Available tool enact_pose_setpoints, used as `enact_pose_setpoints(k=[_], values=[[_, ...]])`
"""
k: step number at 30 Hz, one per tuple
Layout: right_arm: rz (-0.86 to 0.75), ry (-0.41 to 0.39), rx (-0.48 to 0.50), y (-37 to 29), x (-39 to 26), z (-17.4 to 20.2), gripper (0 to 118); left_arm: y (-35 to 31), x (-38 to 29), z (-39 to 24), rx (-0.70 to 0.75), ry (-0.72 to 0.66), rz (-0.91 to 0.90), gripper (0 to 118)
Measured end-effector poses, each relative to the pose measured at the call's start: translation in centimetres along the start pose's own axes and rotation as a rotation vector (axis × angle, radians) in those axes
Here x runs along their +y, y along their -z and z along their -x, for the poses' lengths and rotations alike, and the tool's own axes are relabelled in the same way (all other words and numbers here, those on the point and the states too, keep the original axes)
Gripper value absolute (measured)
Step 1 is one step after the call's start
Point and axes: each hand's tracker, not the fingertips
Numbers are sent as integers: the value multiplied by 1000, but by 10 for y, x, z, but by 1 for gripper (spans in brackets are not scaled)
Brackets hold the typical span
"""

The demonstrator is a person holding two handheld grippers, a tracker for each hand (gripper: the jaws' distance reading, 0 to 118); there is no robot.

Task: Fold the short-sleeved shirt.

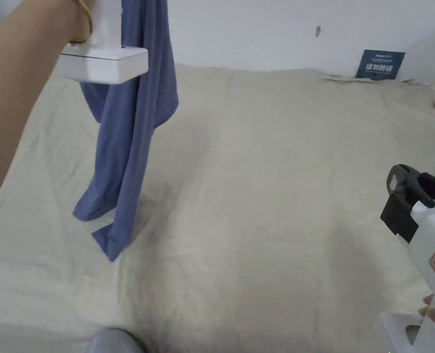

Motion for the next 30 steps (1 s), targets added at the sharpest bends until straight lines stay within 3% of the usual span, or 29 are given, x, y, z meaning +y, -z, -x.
enact_pose_setpoints(k=[7,13,24,25,27,29,30], values=[[9,40,-126,-20,-6,-39,0,40,-70,-144,-282,-44,121,0],[29,62,-233,-38,-12,-73,0,47,-150,-269,-496,16,246,0],[98,99,-348,-53,-37,-114,0,54,-296,-403,-635,331,502,0],[104,102,-351,-53,-39,-116,0,54,-304,-408,-640,350,527,3],[114,108,-360,-53,-43,-120,0,56,-322,-416,-654,385,593,22],[122,111,-365,-53,-47,-123,0,56,-334,-420,-666,381,622,26],[126,113,-367,-53,-48,-124,0,58,-337,-420,-680,363,654,40]])
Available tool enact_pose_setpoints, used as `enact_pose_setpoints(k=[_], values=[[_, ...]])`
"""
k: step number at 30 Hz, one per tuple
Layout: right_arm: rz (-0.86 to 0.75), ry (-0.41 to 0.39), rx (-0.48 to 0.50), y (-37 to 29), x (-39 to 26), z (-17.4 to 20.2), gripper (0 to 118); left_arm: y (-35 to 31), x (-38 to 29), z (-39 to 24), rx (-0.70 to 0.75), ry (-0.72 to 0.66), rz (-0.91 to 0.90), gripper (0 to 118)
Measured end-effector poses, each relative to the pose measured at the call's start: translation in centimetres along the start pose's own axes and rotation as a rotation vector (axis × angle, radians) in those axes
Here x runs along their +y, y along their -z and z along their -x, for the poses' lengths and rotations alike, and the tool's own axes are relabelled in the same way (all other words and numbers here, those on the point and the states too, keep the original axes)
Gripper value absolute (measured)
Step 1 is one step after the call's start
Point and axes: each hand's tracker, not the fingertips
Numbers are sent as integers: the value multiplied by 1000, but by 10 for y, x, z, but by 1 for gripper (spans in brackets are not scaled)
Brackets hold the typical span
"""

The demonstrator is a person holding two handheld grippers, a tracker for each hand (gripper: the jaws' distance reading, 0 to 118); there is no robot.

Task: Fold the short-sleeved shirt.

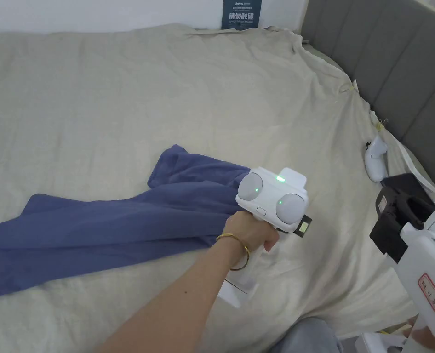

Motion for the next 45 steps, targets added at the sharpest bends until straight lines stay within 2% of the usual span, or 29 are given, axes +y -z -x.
enact_pose_setpoints(k=[3,5,6,9,11,16,24,29,33,35,37,38,42,45], values=[[6,2,-2,2,0,1,0,1,-2,3,-20,-37,5,91],[4,4,-2,3,1,2,0,-8,3,13,-31,-80,-27,110],[-1,6,0,3,1,2,0,-15,7,19,-41,-117,-48,113],[-7,4,9,7,5,5,0,-44,21,45,-54,-198,-124,113],[-11,-5,21,9,9,12,0,-67,27,64,-7,-217,-206,113],[-32,-25,62,18,19,29,0,-132,28,117,195,-256,-371,113],[-73,-60,157,29,35,78,0,-234,-34,175,553,-314,-624,112],[-90,-73,212,37,37,97,0,-273,-85,190,689,-355,-668,109],[-107,-80,251,36,36,115,0,-291,-125,190,741,-382,-691,93],[-106,-84,260,36,34,121,0,-293,-142,186,790,-331,-670,86],[-108,-86,266,36,32,125,0,-294,-155,182,817,-347,-666,80],[-108,-87,269,35,30,127,0,-295,-162,181,813,-364,-667,76],[-106,-96,276,33,26,129,0,-297,-186,182,820,-431,-677,32],[-103,-97,282,35,24,126,0,-298,-197,180,831,-435,-678,18]])
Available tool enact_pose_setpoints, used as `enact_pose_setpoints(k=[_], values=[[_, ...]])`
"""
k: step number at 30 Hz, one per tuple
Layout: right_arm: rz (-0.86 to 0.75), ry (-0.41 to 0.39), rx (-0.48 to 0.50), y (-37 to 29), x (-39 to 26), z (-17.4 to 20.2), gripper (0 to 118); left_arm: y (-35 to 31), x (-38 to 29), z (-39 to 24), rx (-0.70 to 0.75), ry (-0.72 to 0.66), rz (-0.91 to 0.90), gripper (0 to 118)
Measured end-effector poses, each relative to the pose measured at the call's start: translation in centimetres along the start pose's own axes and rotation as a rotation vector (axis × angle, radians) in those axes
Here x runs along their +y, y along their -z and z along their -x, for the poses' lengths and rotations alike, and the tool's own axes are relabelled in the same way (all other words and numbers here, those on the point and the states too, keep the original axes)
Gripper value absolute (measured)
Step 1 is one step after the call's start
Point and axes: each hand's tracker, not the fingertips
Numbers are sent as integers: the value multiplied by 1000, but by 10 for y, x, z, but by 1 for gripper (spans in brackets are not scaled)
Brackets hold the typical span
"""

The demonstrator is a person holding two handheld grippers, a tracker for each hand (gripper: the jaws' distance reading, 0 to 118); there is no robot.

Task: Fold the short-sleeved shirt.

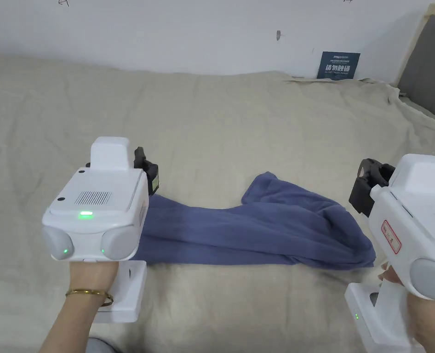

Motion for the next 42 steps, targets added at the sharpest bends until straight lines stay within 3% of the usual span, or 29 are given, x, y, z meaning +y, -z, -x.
enact_pose_setpoints(k=[4,34,36,38,39,40,42], values=[[1,-3,4,-5,-2,2,0,-9,-6,1,10,-3,-12,0],[53,-1,4,-2,-10,-6,1,-19,-25,-4,-30,-24,30,0],[85,-19,2,6,-5,-7,13,-18,-24,-4,-29,-23,29,0],[103,-22,4,14,1,-8,53,-16,-23,-4,-30,-24,30,0],[114,-19,11,21,5,-11,83,-14,-23,-4,-31,-25,30,0],[140,-25,16,28,9,-13,94,-13,-22,-4,-30,-24,30,0],[161,-12,13,42,21,-13,95,-11,-21,-4,-32,-22,30,0]])
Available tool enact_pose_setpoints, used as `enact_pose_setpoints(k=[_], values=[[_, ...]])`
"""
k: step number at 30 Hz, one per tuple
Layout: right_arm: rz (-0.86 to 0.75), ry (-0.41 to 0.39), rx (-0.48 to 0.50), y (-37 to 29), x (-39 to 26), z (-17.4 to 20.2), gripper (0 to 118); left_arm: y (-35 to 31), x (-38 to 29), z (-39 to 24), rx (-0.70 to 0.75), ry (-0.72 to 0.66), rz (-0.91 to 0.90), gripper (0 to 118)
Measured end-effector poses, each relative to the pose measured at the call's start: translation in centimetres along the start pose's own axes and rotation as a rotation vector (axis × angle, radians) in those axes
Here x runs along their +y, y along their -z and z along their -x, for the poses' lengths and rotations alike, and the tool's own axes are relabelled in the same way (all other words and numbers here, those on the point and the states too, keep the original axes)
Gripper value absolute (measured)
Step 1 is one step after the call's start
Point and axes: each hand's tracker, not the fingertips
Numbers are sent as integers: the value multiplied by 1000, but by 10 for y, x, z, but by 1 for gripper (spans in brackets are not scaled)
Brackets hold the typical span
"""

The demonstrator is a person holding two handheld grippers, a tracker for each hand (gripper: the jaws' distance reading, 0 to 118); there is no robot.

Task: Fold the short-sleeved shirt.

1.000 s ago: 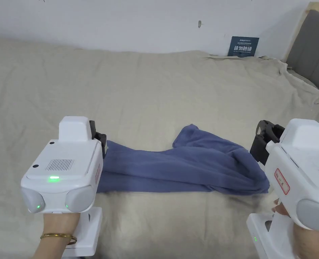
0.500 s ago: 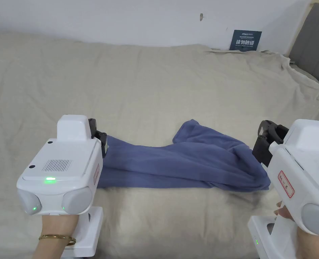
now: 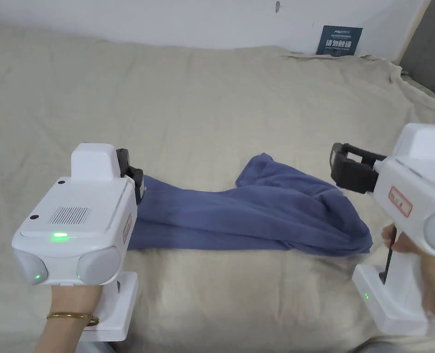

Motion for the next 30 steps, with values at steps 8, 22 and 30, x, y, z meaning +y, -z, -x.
enact_pose_setpoints(k=[8,22,30], values=[[218,-54,-18,99,59,-17,106,17,4,0,-10,-10,10,0],[821,-97,-15,295,8,-44,105,67,10,-6,3,-46,48,0],[894,-46,-58,328,-35,-66,70,90,1,-10,13,-44,91,0]])
